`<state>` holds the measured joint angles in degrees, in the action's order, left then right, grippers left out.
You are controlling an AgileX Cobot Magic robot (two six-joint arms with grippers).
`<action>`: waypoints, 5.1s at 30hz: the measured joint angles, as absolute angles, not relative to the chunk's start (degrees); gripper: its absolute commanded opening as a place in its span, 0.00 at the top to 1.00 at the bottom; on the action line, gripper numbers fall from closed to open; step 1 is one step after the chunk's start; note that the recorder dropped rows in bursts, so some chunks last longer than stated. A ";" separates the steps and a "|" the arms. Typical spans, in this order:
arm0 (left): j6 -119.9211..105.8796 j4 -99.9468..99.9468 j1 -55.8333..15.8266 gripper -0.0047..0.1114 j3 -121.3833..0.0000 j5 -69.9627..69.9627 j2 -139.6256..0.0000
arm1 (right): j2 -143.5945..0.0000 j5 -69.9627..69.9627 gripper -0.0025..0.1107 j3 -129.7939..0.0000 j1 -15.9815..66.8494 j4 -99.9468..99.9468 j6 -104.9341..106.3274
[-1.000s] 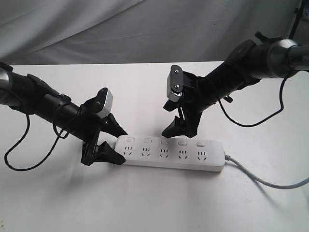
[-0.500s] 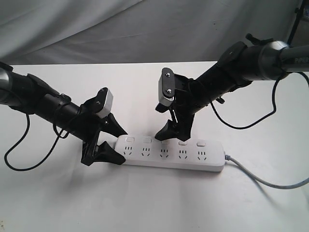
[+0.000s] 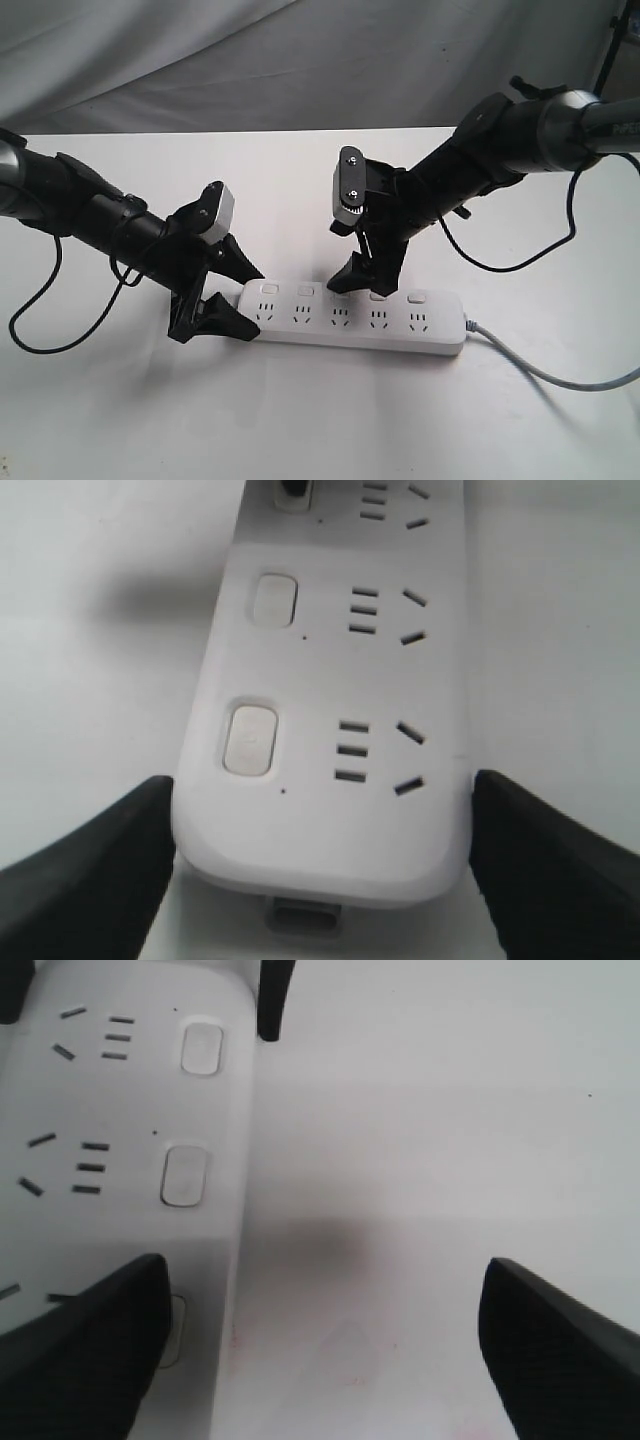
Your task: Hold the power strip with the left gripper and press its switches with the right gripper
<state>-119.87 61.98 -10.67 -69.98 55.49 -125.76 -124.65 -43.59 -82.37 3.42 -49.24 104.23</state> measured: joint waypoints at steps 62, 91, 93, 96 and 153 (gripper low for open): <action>-119.87 61.98 -10.67 0.93 -69.98 55.49 -125.76 | -118.40 -44.30 0.30 -81.22 5.33 -46.85 100.93; -119.87 61.98 -10.67 0.93 -69.98 55.49 -125.76 | -118.40 -46.97 0.30 -81.11 1.82 -46.63 100.60; -119.87 61.98 -10.67 0.93 -69.98 55.49 -125.76 | -118.40 -47.41 0.30 -81.11 0.94 -46.63 100.70; -119.87 61.98 -10.67 0.93 -69.98 55.49 -125.76 | -118.32 -47.41 0.30 -80.43 0.39 -47.03 101.95; -119.87 61.98 -10.67 0.93 -70.07 55.49 -125.76 | -120.37 -42.90 0.30 -76.07 -0.83 -47.79 105.52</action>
